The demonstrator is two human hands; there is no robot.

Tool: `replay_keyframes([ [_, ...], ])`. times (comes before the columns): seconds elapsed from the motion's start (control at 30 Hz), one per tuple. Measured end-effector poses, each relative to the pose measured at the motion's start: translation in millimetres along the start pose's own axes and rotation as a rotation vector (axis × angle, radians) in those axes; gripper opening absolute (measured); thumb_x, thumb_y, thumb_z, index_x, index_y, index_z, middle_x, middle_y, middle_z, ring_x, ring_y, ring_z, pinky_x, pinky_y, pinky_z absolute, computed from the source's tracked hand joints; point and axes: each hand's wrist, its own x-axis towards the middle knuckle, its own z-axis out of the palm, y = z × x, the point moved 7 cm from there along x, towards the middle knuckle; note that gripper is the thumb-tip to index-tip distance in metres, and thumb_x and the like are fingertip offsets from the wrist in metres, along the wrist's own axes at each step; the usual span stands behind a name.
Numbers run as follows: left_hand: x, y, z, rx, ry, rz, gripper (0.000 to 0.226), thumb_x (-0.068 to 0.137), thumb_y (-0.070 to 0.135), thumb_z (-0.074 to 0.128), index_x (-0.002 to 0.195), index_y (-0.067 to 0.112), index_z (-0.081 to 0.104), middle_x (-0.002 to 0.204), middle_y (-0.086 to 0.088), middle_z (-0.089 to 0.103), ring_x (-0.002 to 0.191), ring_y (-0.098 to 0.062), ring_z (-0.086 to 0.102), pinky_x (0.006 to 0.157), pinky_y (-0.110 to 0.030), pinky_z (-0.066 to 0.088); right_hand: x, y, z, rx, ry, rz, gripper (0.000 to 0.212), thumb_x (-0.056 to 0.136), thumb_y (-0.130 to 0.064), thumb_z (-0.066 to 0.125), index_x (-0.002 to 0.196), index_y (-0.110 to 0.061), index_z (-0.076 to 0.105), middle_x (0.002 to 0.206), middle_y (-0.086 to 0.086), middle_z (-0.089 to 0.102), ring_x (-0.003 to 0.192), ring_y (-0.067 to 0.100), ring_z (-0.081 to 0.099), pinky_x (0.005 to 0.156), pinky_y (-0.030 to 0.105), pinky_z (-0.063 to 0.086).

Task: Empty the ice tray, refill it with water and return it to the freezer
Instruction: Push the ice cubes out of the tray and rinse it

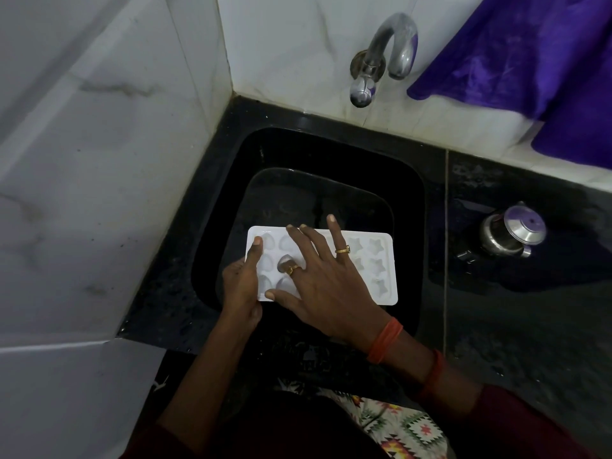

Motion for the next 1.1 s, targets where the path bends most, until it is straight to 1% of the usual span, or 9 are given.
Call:
replay_keyframes([
  [0.1,-1.4,-0.7,0.9,0.010,-0.003,-0.007,0.038,0.087,0.048,0.073,0.075,0.012,0.073,0.080,-0.007,0.077,0.077,-0.028,0.074,0.076,-0.044,0.061,-1.4,1.7,-2.8,-0.014,0.018,0.007,0.065,0.098,-0.069,0.029,0.112,-0.023,0.073,0.155,0.014,0.043,0.145,0.029,0.037,0.123,0.059,0.001],
  [0.2,-2.9,0.0,3.1,0.026,-0.013,0.000,0.040,0.088,0.048,0.072,0.078,0.010,0.073,0.082,-0.009,0.076,0.080,-0.030,0.074,0.079,-0.047,0.061,-1.5,1.6,-3.7,-0.017,0.028,0.011,0.066,0.098,-0.069,0.029,0.108,-0.022,0.074,0.154,0.014,0.045,0.145,0.028,0.038,0.123,0.060,0.001],
  [0.37,-5.0,0.3,3.8,0.015,-0.010,0.006,0.037,0.089,0.047,0.071,0.078,0.011,0.072,0.073,-0.003,0.076,0.064,-0.019,0.074,0.063,-0.034,0.062,-4.4,2.1,1.5,-0.008,-0.030,0.027,0.068,0.097,-0.070,0.027,0.115,-0.022,0.071,0.154,0.014,0.044,0.146,0.027,0.037,0.124,0.058,-0.001],
  [0.47,-6.5,1.5,4.1,-0.001,-0.009,0.004,0.034,0.090,0.043,0.071,0.078,0.011,0.072,0.070,-0.002,0.076,0.061,-0.017,0.073,0.055,-0.030,0.062,-6.7,3.9,0.2,0.002,-0.034,0.036,0.066,0.097,-0.071,0.028,0.119,-0.025,0.071,0.153,0.013,0.045,0.146,0.027,0.037,0.123,0.058,-0.002],
  [0.6,-6.3,1.9,2.1,0.005,-0.016,-0.004,0.034,0.090,0.045,0.071,0.080,0.012,0.073,0.074,-0.002,0.077,0.065,-0.018,0.075,0.062,-0.033,0.063,-11.0,3.9,-11.6,0.037,0.087,0.034,0.059,0.097,-0.067,0.036,0.111,-0.024,0.074,0.147,0.010,0.053,0.141,0.023,0.044,0.123,0.060,0.003],
  [0.7,-5.7,1.6,-0.2,0.013,-0.006,0.005,0.035,0.088,0.048,0.072,0.079,0.014,0.073,0.073,-0.001,0.077,0.064,-0.017,0.075,0.055,-0.029,0.061,-16.4,2.1,-17.2,0.064,0.160,0.011,0.056,0.097,-0.066,0.041,0.104,-0.023,0.077,0.143,0.008,0.057,0.137,0.022,0.048,0.123,0.061,0.008],
  [0.83,-4.9,0.7,1.4,0.020,-0.011,0.001,0.036,0.088,0.049,0.071,0.081,0.014,0.073,0.074,-0.002,0.078,0.065,-0.019,0.076,0.057,-0.032,0.063,-20.0,0.7,-11.9,0.052,0.098,0.007,0.057,0.097,-0.069,0.038,0.102,-0.027,0.077,0.146,0.009,0.054,0.139,0.023,0.046,0.123,0.060,0.005],
  [0.97,-4.1,-1.1,2.2,0.010,-0.005,-0.013,0.036,0.089,0.046,0.072,0.084,0.010,0.073,0.078,-0.007,0.078,0.067,-0.023,0.076,0.052,-0.032,0.060,-21.7,-1.6,-6.1,0.066,0.071,0.002,0.058,0.096,-0.069,0.038,0.099,-0.026,0.077,0.147,0.010,0.052,0.140,0.025,0.044,0.124,0.059,0.002],
  [1.1,-2.2,-2.5,3.5,0.015,-0.005,-0.038,0.038,0.088,0.048,0.072,0.083,0.010,0.073,0.082,-0.008,0.079,0.071,-0.027,0.077,0.061,-0.038,0.064,-22.8,-3.5,-3.1,0.074,0.074,0.000,0.061,0.096,-0.069,0.037,0.094,-0.024,0.078,0.146,0.010,0.054,0.139,0.026,0.045,0.124,0.057,0.000],
])
